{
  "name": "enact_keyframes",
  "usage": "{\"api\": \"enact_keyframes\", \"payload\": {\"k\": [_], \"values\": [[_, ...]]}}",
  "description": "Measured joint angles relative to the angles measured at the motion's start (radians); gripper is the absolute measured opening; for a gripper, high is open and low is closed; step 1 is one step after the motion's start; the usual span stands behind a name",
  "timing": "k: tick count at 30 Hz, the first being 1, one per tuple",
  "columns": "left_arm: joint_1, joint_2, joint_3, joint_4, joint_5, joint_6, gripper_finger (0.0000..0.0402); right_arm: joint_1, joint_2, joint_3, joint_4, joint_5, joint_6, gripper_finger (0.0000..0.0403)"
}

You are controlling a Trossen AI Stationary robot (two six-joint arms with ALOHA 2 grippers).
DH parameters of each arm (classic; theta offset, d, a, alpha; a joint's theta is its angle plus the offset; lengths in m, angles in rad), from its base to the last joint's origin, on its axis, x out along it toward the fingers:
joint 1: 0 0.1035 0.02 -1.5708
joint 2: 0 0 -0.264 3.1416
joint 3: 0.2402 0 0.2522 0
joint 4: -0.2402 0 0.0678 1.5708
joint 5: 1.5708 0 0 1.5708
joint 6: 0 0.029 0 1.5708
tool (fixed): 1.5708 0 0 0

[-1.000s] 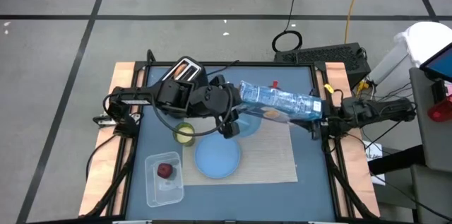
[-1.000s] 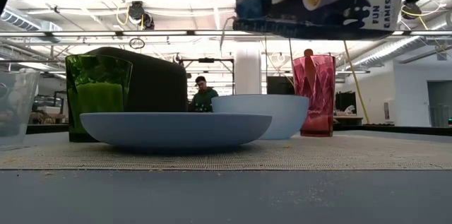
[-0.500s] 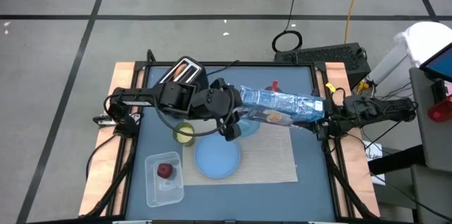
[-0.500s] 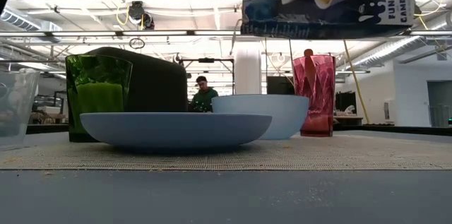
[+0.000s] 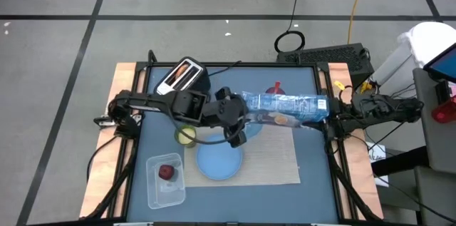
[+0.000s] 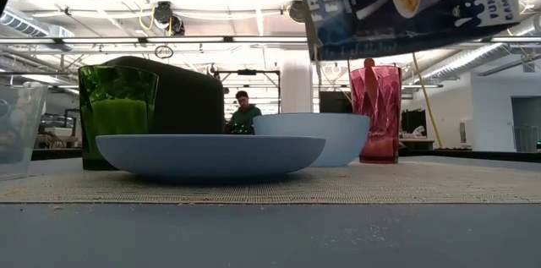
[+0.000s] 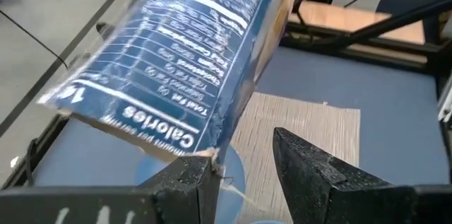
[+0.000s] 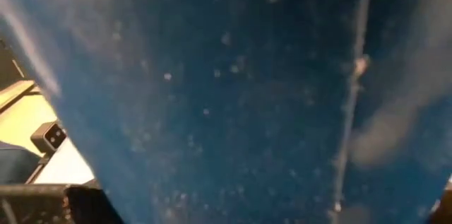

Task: Arrange a breakfast setting
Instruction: Pour the cereal into the light blue bowl

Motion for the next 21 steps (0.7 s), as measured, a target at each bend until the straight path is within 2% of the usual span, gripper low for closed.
{"api": "enact_keyframes", "payload": {"k": [7,21], "values": [[-0.002,0.000,-0.070,0.023,0.002,-0.004,0.0133,0.000,0.001,0.009,-0.043,-0.002,0.021,0.0276],[-0.002,0.000,-0.091,0.024,0.004,-0.026,0.0133,0.000,0.000,0.009,-0.039,0.003,0.021,0.0276]]}}
